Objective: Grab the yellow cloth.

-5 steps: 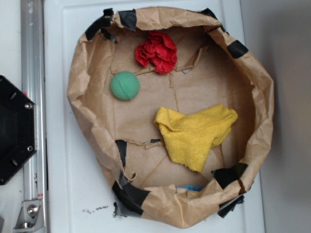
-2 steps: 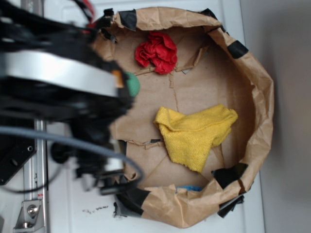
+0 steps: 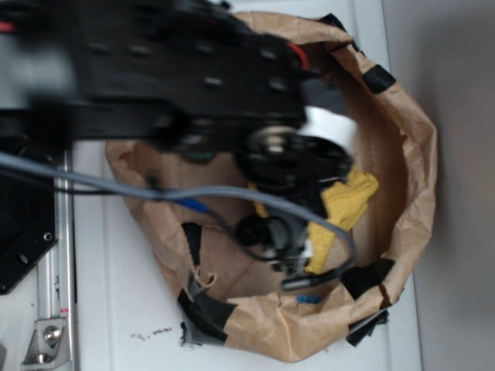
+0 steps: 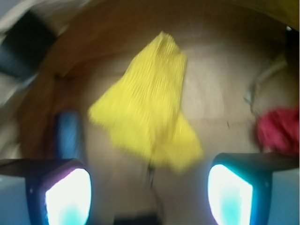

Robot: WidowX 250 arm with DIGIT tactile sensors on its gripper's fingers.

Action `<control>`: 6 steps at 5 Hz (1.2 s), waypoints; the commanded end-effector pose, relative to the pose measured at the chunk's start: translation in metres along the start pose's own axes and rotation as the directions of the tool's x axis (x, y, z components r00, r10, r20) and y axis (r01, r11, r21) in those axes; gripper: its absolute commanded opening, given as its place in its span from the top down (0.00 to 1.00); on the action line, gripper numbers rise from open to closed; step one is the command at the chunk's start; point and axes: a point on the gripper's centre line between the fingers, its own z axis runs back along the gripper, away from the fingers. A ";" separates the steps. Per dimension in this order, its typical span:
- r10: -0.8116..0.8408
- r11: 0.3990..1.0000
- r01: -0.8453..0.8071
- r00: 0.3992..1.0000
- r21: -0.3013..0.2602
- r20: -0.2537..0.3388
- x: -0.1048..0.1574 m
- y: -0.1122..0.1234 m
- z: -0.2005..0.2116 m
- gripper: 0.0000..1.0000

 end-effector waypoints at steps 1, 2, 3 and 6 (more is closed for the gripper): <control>-0.104 0.992 0.103 0.995 0.067 0.004 0.024 -0.027 -0.048 0.00; -0.059 0.996 0.059 0.998 0.062 -0.003 0.028 -0.015 -0.049 1.00; -0.047 0.995 0.045 0.999 0.084 0.027 0.029 -0.006 -0.028 1.00; 0.038 0.972 -0.065 0.992 0.225 0.124 0.013 -0.008 0.074 1.00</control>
